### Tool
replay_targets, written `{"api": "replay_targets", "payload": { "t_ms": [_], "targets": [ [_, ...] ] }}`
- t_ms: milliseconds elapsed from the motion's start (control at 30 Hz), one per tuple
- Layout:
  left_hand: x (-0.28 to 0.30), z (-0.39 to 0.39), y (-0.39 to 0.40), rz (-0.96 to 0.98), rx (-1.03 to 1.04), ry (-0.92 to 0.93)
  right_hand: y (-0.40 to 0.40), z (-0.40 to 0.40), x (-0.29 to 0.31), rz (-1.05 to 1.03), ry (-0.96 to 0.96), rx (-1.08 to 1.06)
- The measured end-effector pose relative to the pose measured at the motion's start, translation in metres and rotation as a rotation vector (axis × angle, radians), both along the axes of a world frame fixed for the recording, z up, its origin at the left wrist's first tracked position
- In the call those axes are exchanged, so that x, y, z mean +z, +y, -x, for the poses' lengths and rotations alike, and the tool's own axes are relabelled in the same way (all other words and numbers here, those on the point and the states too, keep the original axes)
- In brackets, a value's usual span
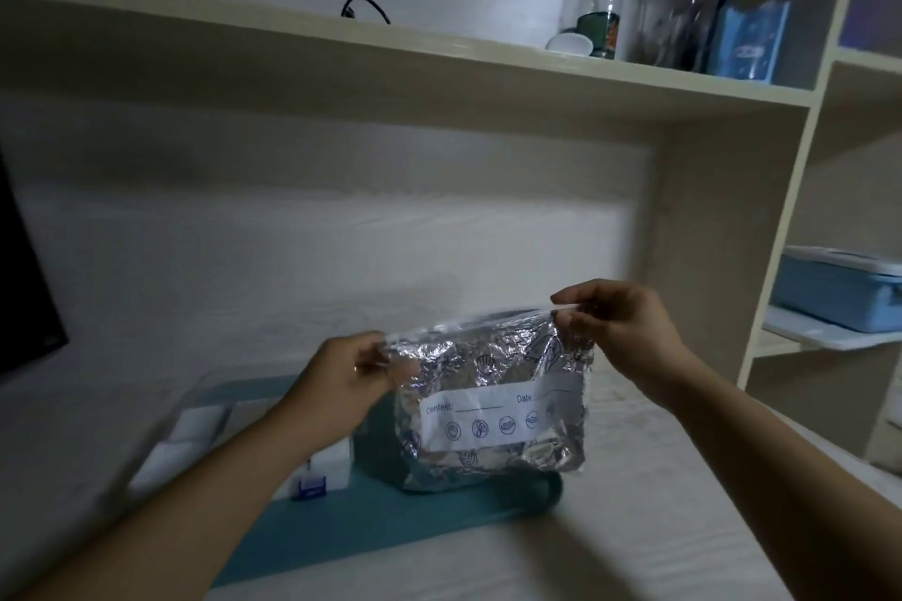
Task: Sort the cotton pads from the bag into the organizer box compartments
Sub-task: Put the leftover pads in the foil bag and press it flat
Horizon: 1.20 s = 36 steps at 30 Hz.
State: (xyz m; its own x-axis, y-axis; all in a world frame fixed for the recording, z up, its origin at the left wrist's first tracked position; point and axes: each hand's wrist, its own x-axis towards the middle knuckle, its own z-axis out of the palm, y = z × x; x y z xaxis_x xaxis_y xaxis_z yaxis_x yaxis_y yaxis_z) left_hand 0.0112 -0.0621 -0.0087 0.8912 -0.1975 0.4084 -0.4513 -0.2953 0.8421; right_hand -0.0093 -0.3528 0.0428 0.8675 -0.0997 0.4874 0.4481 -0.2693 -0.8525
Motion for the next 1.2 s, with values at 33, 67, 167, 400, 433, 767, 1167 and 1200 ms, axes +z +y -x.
{"api": "replay_targets", "payload": {
  "t_ms": [33,67,167,400,433,767,1167,1200],
  "targets": [
    [0.006,-0.001,0.000,0.041,0.028,-0.033,-0.001,-0.001,-0.002,0.007,-0.004,-0.009],
    [0.011,-0.001,0.000,0.074,0.044,-0.050,-0.003,-0.003,-0.003,0.015,-0.009,-0.025],
    [0.015,-0.004,0.003,0.138,0.041,-0.021,-0.006,-0.005,-0.006,0.067,-0.027,-0.090],
    [0.004,-0.007,0.006,0.026,0.049,-0.107,0.003,0.002,0.012,0.710,-0.064,-0.217],
    [0.004,-0.008,0.006,-0.009,0.049,-0.129,0.012,0.006,0.017,0.808,-0.129,-0.222],
    [0.013,0.002,-0.001,-0.076,0.016,-0.190,0.119,-0.001,0.021,0.952,-0.285,0.007],
    [0.020,0.011,-0.003,-0.159,0.129,-0.290,0.117,-0.002,0.016,0.949,-0.281,0.008],
    [0.020,0.011,-0.004,-0.165,0.129,-0.298,0.115,-0.003,0.016,0.957,-0.281,-0.003]
  ]
}}
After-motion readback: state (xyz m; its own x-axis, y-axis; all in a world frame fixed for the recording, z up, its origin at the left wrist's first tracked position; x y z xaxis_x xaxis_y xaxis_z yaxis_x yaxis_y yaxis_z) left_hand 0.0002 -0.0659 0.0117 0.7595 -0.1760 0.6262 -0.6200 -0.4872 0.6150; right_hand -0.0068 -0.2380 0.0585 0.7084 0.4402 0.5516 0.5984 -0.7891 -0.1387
